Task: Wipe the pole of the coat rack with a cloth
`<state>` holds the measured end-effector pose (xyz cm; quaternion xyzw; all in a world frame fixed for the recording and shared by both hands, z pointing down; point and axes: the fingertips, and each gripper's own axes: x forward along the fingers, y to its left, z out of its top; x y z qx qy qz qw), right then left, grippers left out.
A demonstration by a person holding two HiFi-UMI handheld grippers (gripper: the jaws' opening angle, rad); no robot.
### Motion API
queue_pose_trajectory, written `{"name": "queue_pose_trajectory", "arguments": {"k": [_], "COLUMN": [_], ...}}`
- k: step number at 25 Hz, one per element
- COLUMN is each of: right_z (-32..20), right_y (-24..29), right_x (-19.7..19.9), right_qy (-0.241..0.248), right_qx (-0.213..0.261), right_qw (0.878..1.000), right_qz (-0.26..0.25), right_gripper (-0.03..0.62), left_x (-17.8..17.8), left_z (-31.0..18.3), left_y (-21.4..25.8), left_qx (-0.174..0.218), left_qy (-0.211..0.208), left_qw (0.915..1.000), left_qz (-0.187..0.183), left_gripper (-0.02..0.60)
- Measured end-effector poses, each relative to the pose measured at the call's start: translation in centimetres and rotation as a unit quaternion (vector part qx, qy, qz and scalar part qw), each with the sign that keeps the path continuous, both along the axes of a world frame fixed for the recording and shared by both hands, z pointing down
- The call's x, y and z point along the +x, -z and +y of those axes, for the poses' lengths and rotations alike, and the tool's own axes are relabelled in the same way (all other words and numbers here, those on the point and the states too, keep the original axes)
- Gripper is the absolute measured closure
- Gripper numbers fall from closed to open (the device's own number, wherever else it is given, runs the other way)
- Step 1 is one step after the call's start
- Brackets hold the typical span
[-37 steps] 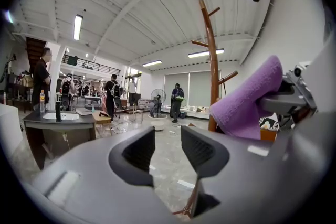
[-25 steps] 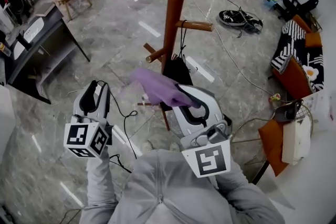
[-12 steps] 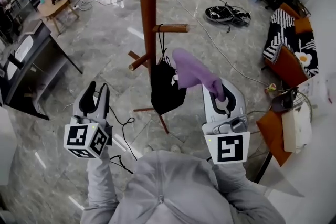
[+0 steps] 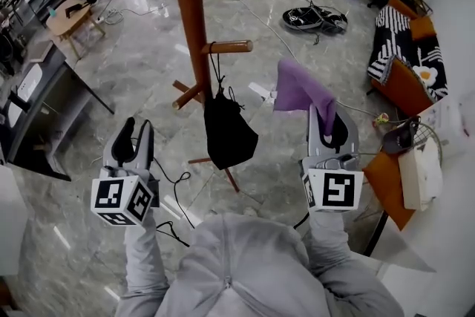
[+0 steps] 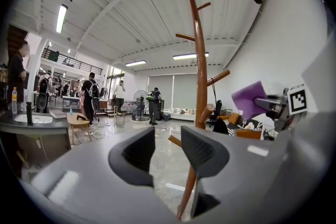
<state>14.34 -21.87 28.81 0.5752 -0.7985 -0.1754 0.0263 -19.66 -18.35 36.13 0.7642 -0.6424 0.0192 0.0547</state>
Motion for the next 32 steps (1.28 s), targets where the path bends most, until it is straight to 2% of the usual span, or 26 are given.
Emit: {"name": "queue_pose_trajectory", "arguments": {"k": [7,16,32], "right_z": [-1.7,-2.4,-3.0], "right_y": [-2.9,-4.9,-5.9], "right_x": [0.9,0.7,-0.7], "right_qy": [-0.022,-0.01,0.011], "right_qx": [-0.018,-0.053,-0.074], "right_qw": [0.999,0.995,0.993], "right_qz": [-0.031,-0.088,-0.089], "right_gripper": [0.536,0.536,0.537], "left_x": [0.3,0.1,-0.5], "left_z": [-0.9,-1.3,-1.3], "left_y": [0.2,0.3,0.3], "left_qx": [0.002,0.003,0.0], "left_qy": [-0.004,-0.003,0.004], "left_qw": [1.0,1.0,1.0], "left_qz": [-0.001,-0.005,-0.006], "left_gripper": [0.419,0.419,0.419]}}
